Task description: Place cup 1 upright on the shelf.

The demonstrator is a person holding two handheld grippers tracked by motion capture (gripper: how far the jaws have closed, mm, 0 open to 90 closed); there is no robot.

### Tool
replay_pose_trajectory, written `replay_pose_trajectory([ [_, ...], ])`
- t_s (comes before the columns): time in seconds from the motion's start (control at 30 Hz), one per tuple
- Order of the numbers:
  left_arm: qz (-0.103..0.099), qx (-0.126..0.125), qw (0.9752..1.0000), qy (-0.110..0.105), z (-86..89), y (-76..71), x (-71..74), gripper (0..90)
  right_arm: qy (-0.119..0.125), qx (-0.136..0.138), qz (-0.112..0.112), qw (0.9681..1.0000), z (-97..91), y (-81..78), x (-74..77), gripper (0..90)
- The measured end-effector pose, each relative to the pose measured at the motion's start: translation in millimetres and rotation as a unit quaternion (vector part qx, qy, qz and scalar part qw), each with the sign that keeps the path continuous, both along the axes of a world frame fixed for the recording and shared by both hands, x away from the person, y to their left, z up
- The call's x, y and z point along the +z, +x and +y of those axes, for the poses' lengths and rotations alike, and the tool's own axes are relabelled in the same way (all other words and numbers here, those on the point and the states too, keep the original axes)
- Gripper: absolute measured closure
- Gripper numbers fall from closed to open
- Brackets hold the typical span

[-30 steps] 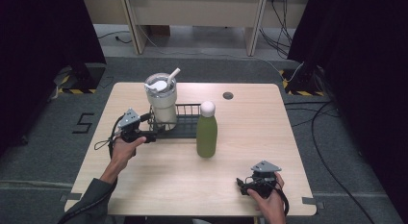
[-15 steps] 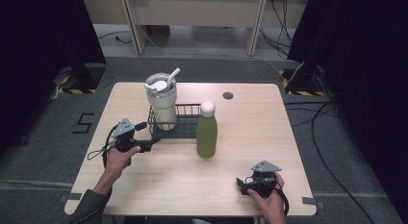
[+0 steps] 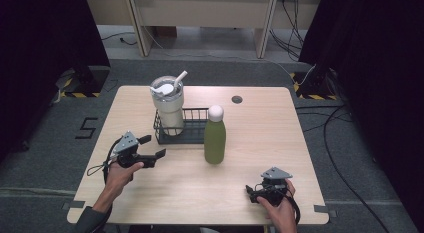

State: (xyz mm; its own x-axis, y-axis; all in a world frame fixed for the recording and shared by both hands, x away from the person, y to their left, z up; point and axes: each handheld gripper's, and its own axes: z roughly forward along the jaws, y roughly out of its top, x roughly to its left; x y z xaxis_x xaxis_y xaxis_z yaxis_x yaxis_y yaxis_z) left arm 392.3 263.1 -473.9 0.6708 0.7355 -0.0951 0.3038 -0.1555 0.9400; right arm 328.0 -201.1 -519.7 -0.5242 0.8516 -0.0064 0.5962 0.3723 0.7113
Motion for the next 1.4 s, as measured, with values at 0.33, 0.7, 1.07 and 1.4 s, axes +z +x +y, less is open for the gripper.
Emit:
replay_pose_trajectory([
  [0.33, -0.001, -0.003, 0.9999, 0.012, 2.5, -11.0, -4.3, 14.7, 0.000, 0.000, 0.000, 1.0000, 0.1, 0.0, 0.0, 6.4],
  [0.7, 0.006, -0.007, 0.9997, 0.023, 6.9, -23.9, -10.6, 14.7, 0.000, 0.000, 0.000, 1.0000, 0.0, 0.0, 0.0, 6.4],
  [1.07, 0.012, -0.007, 0.9993, 0.035, 11.0, -38.7, -19.7, 14.7, 0.002, -0.002, 0.002, 1.0000, 0.3, -0.3, 0.0, 6.5],
  [1.4, 0.020, -0.011, 0.9979, 0.061, 11.2, -52.6, -29.2, 14.7, 0.000, 0.000, 0.000, 1.0000, 0.0, 0.0, 0.0, 6.4],
])
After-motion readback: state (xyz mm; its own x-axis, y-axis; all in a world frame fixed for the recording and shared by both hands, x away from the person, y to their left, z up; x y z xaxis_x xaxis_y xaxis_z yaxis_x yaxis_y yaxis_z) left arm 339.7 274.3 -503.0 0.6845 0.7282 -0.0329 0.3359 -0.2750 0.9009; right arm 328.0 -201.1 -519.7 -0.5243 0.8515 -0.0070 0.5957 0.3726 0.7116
